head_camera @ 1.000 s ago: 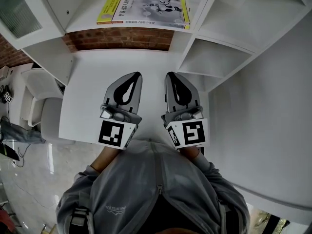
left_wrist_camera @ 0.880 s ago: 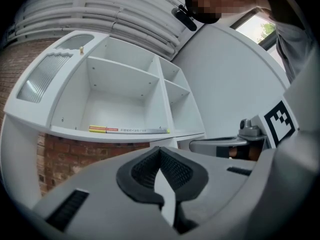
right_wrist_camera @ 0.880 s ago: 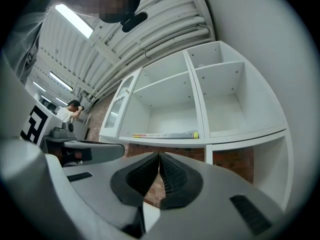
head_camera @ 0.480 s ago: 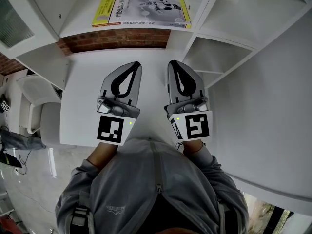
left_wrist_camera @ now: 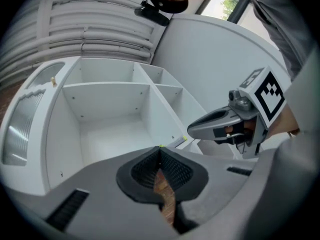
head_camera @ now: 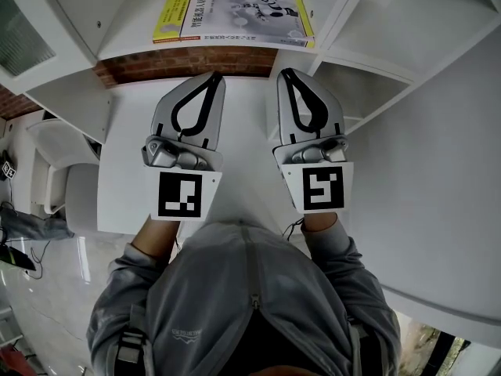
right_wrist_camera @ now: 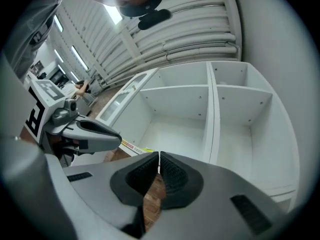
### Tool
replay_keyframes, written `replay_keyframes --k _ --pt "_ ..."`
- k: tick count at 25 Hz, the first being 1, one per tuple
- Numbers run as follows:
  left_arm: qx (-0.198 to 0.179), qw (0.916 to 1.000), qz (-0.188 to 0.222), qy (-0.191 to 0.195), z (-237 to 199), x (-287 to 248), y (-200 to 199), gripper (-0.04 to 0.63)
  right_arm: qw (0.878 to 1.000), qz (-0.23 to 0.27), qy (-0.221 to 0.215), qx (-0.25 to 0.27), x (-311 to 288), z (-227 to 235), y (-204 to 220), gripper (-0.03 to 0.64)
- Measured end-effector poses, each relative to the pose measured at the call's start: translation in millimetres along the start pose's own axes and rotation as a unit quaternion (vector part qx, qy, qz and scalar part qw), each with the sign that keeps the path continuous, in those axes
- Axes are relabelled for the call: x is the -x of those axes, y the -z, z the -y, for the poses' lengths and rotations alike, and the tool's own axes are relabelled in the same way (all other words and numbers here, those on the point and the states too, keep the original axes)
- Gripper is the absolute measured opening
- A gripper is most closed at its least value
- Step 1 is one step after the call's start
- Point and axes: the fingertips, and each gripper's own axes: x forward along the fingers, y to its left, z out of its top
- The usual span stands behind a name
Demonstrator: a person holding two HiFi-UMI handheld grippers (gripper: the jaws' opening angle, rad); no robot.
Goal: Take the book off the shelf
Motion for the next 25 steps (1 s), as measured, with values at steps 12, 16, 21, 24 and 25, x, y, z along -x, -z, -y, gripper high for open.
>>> replay_keyframes --k 12,16,21,24,25 --pt "-0.103 0.9944 -0.014 -0.017 -30 -15 -3 0.013 0.982 -0.063 -0.046 0.174 -27 -2 6 0.036" --pt "-0.108 0.9936 -0.013 -0.032 -39 -20 1 0.097 0.970 -0.079 -0.047 0.224 -33 -1 12 0.106" --pt "-0.154 0.9869 -0.043 -0.021 -45 -28 11 0.131 0.945 -0.096 -0.054 0.308 -40 -2 19 0.114" --pt "-0.224 0.9715 -0.076 -0.015 -45 -35 21 0.132 0.931 -0.110 -0.068 0.341 -46 -5 25 0.124" --pt "-0.254 0.9632 -0.088 -0.016 -46 -37 23 0.132 0.928 -0.114 -0.071 0.348 -47 -5 27 0.127"
